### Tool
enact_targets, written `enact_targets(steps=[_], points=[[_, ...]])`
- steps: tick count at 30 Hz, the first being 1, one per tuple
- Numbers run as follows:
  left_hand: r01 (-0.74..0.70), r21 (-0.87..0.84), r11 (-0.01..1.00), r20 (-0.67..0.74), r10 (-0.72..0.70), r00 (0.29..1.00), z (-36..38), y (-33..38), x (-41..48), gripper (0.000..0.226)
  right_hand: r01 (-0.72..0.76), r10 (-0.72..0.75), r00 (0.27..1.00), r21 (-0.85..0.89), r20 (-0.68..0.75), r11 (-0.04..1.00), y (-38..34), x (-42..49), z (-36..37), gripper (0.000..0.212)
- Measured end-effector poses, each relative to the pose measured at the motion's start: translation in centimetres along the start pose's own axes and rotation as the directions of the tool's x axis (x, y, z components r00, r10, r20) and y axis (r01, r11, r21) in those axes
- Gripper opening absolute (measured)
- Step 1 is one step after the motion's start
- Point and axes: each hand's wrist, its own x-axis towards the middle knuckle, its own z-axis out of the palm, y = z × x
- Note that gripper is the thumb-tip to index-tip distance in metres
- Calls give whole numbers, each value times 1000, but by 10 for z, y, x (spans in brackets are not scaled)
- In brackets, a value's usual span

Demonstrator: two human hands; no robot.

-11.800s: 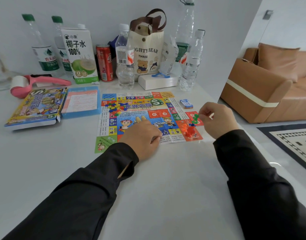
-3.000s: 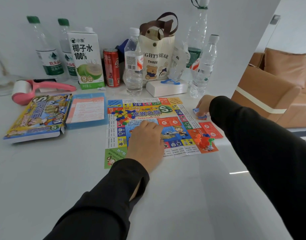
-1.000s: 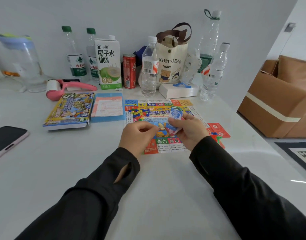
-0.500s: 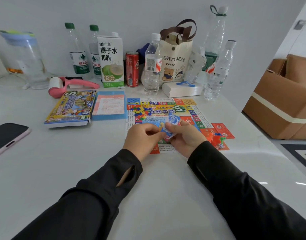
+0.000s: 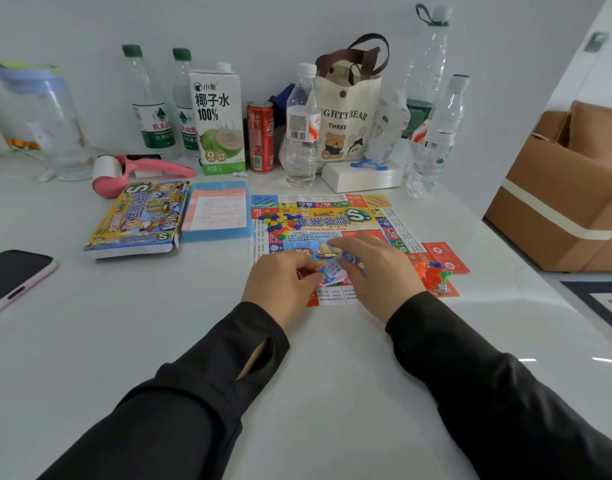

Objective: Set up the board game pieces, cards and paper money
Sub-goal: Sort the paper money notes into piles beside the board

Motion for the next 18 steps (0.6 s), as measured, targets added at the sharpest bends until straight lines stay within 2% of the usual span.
enact_targets(steps=[8,12,18], points=[[-39,58,998,35,37,999,-1,0,-1,27,-68,73,993,-51,90,996,6,-2,3,37],[-33,23,999,35,32,999,-1,1,-1,29,-137,134,976,3,172,991,6,-3,3,40],[-20,-26,999,33,20,999,0,3,-1,33,-152,137,985,139,107,979,6,-5,8,34]])
